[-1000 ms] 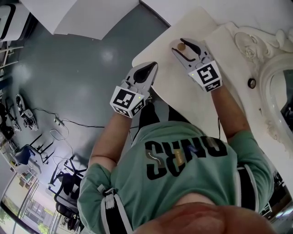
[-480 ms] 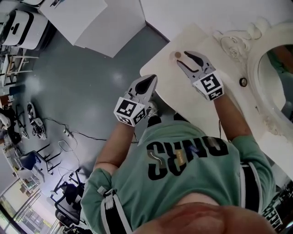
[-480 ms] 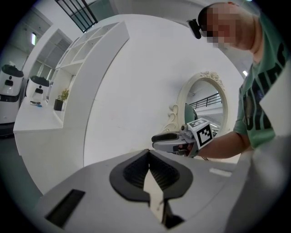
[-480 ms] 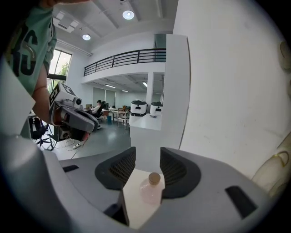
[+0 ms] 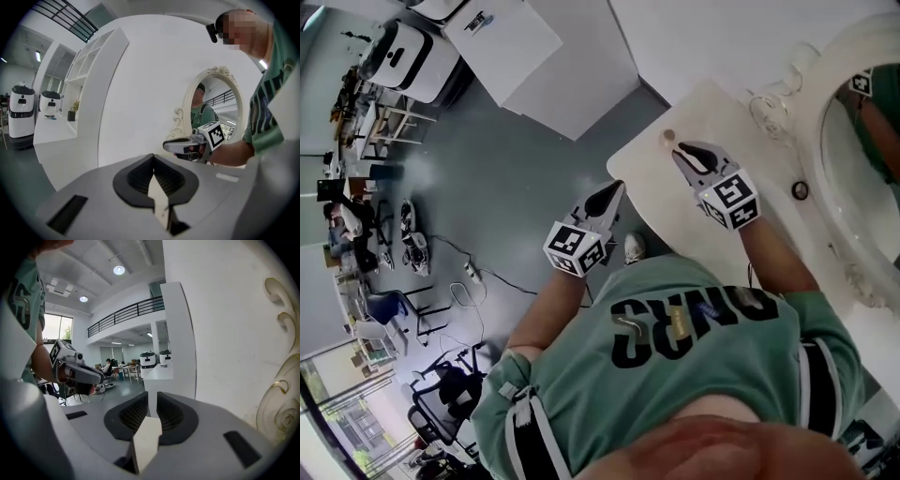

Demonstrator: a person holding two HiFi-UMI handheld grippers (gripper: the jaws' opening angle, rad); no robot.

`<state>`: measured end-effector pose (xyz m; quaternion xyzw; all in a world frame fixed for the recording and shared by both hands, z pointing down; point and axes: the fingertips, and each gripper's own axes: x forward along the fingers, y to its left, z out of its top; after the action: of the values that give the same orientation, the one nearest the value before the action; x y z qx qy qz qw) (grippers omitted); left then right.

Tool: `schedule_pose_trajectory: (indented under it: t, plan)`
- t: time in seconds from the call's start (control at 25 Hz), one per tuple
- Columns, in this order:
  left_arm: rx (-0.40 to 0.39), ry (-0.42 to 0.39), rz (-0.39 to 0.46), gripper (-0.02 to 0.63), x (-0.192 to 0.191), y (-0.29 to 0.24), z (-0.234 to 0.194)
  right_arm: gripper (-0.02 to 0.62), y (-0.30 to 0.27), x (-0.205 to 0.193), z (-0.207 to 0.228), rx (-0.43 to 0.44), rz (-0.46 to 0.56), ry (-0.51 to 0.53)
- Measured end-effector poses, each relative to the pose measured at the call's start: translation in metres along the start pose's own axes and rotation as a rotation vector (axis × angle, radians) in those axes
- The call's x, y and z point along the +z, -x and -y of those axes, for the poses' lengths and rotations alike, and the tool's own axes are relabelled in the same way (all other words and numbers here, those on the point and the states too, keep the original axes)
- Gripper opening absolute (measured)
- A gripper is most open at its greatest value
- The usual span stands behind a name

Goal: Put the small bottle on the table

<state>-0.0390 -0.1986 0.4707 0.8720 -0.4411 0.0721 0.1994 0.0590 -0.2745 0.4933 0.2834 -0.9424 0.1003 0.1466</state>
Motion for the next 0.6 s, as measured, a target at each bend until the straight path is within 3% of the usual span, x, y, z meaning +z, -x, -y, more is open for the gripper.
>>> schedule_pose_trajectory:
  t: [0.24,0.44,0.6]
  plan:
    - [-0.083,-0.013,-0.006,0.009,0.007,0.005,0.026,-0.002,0.026,-0.003,-0.041,0.016,0.013,-0.023]
    - [-0.204,-0.083,0.059,0.009,0.028,0.028,0.019,-0.005,0.028,-0.001,-0.076,-0.044,-0.013,-0.039]
    - [-0.232,-0.113,0.089,0.009,0.052,0.067,0.004,-0.005,0.029,0.026,-0.097,-0.085,-0.006,-0.093]
